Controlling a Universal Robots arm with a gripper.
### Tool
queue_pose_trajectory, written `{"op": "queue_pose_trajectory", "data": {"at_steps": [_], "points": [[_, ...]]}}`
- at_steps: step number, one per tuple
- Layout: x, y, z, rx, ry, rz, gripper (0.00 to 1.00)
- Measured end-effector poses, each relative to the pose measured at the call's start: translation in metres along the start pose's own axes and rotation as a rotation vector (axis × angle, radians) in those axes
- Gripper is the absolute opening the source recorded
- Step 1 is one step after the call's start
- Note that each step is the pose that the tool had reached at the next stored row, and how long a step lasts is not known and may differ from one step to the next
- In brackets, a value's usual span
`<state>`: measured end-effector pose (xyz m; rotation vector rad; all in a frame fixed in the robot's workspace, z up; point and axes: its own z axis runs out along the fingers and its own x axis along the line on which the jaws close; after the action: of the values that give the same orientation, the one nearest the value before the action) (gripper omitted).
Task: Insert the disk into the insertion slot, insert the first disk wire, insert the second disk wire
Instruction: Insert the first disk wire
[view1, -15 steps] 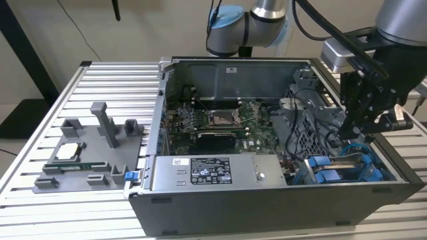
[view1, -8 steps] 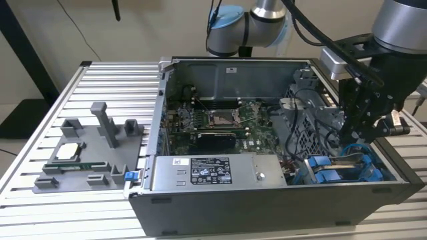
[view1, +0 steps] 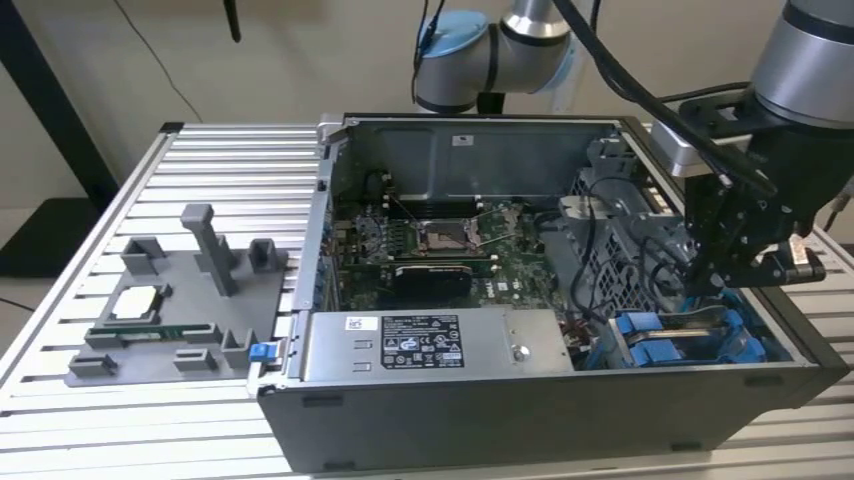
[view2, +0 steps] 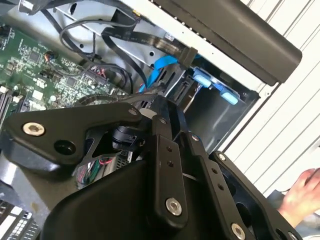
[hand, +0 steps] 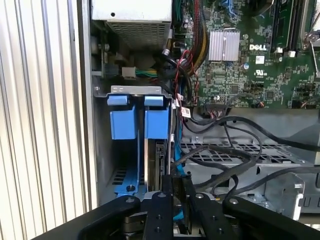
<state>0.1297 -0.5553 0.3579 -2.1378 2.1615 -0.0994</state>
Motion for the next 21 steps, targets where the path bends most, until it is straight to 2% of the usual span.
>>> {"op": "queue_pose_trajectory", "data": {"at_steps": [9,17,21], "points": [[0.0002,-0.0023,0.0017,-0.0001,0.0001,0.000,0.00],[0.0008,-0.0063,0.0099,-0.0001,0.0000,0.000,0.00],[0.0045,-0.0068,0.0118,-0.0001,-0.0001,0.000,0.00]]}}
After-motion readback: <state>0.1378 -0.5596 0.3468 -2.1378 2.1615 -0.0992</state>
